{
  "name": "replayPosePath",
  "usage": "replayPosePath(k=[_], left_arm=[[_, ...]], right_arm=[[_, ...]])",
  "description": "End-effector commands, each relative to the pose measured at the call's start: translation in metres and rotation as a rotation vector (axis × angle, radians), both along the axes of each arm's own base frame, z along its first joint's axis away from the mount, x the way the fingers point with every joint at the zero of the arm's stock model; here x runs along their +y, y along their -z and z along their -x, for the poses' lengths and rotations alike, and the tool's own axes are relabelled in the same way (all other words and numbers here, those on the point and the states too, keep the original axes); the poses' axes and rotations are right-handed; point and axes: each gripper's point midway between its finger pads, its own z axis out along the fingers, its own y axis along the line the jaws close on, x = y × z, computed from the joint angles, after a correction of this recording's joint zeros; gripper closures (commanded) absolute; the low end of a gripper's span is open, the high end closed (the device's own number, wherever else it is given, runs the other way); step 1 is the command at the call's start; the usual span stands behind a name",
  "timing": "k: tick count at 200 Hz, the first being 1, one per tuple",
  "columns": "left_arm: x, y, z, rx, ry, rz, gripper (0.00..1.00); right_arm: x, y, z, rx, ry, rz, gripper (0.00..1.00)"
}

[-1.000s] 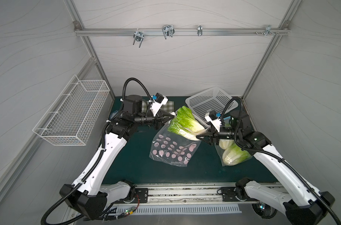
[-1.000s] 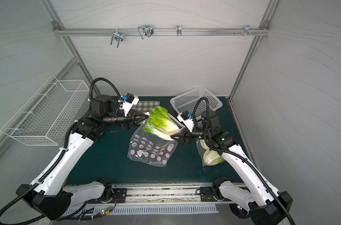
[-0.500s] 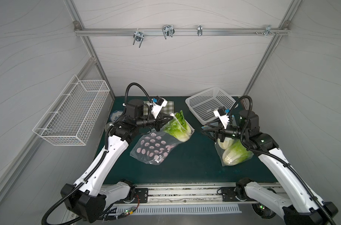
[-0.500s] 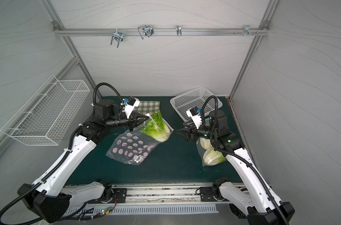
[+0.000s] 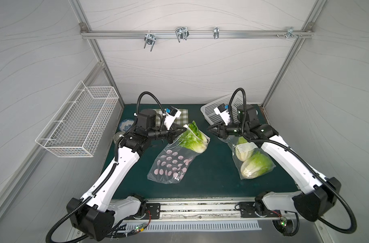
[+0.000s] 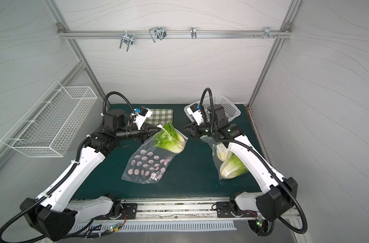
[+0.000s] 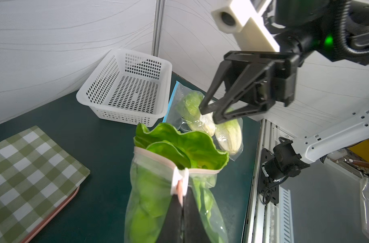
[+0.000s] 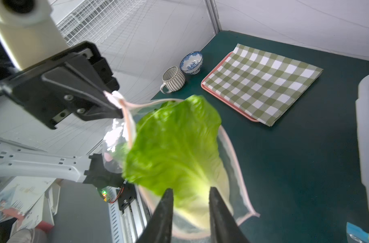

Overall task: Put the chinese cabbages into a zipper bag and zip it
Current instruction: Adjust the zipper food storage bag at the center of the board.

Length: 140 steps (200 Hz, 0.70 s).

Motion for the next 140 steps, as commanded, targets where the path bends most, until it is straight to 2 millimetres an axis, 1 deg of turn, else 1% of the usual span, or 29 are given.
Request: replayPosePath(k=[1, 17, 24, 48, 71, 89, 103, 112, 132, 140], left_arm=[[-0.005, -0.039, 0.009, -0.122, 0.056, 0.046, 1.0], [-0.009, -0.039, 0.006, -0.117, 0.06, 0.053, 1.0], [-0.011, -0.039, 0.005, -0.114, 0.065, 0.057, 1.0], [-0.02, -0.03, -0.001, -0.084, 0.078, 0.047, 1.0], [-0.027, -0.023, -0.004, -0.07, 0.085, 0.033, 1.0], [-0.033, -0.023, -0.001, -0.066, 0.102, 0.044, 1.0], [-0.039, -0.028, 0.005, -0.07, 0.128, 0.057, 1.0], [-0.04, -0.032, 0.009, -0.072, 0.14, 0.066, 1.0], [-0.039, -0.036, 0.016, -0.081, 0.147, 0.077, 1.0], [-0.037, -0.034, 0.017, -0.085, 0.144, 0.074, 1.0]], right_arm=[[0.011, -0.013, -0.008, 0.033, -0.047, -0.074, 0.78], [0.034, 0.005, 0.018, 0.024, -0.179, -0.02, 0.79], [0.041, 0.011, 0.029, 0.018, -0.229, -0.02, 0.78], [0.053, 0.019, 0.048, 0.035, -0.334, -0.079, 0.79], [0.067, 0.035, 0.052, 0.072, -0.387, -0.054, 0.8], [0.075, 0.042, 0.046, 0.103, -0.374, -0.033, 0.8], [0.08, 0.047, 0.038, 0.123, -0.343, -0.034, 0.8], [0.082, 0.047, 0.036, 0.138, -0.336, -0.043, 0.8], [0.085, 0.043, 0.046, 0.145, -0.368, -0.064, 0.79], [0.083, 0.041, 0.048, 0.139, -0.367, -0.064, 0.79]])
